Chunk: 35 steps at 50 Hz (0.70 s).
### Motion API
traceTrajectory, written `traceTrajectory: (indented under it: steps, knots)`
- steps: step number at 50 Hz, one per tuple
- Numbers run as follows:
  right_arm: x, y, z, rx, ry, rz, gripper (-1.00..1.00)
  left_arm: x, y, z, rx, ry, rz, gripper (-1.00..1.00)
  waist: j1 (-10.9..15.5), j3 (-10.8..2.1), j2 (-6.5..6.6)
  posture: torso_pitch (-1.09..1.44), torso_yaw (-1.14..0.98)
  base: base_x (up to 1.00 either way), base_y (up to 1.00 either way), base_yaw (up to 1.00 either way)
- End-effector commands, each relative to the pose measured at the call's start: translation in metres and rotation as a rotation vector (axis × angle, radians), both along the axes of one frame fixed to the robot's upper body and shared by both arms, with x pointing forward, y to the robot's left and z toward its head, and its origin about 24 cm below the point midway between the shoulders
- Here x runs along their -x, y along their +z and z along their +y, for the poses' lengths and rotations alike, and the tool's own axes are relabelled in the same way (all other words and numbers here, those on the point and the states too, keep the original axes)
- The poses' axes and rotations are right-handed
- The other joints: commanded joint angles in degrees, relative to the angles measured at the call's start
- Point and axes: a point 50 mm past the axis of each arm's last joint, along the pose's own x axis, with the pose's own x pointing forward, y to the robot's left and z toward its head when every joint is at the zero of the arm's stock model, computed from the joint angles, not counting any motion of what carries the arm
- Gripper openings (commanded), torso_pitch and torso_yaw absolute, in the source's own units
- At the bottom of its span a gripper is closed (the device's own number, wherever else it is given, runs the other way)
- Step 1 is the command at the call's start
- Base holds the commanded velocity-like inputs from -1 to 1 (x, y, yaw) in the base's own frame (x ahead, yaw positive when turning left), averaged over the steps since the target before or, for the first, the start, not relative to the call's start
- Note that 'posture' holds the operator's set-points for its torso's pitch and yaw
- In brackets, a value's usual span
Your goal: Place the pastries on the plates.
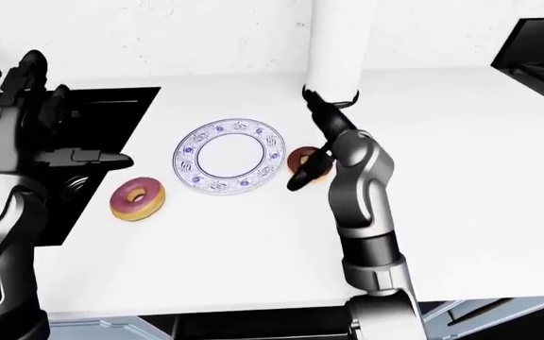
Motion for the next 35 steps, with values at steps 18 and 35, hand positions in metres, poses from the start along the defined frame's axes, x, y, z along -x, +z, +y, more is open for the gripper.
traceTrajectory:
  steps: [18,35]
  knots:
    - [0.002,0.002,-0.001,0.098,0.024,-0.012,0.98,0.008,0.021,0.001,-0.024,0.006,-0.097,1.00,0.2,-1.63,-0.08,0.00,0.00,0.00,0.00,0.00]
    - [0.007,-0.011,-0.004,0.110,0.030,0.037,0.43,0.010,0.022,0.003,-0.027,0.013,-0.100,1.00,0.2,-1.91,-0.54,0.00,0.00,0.00,0.00,0.00]
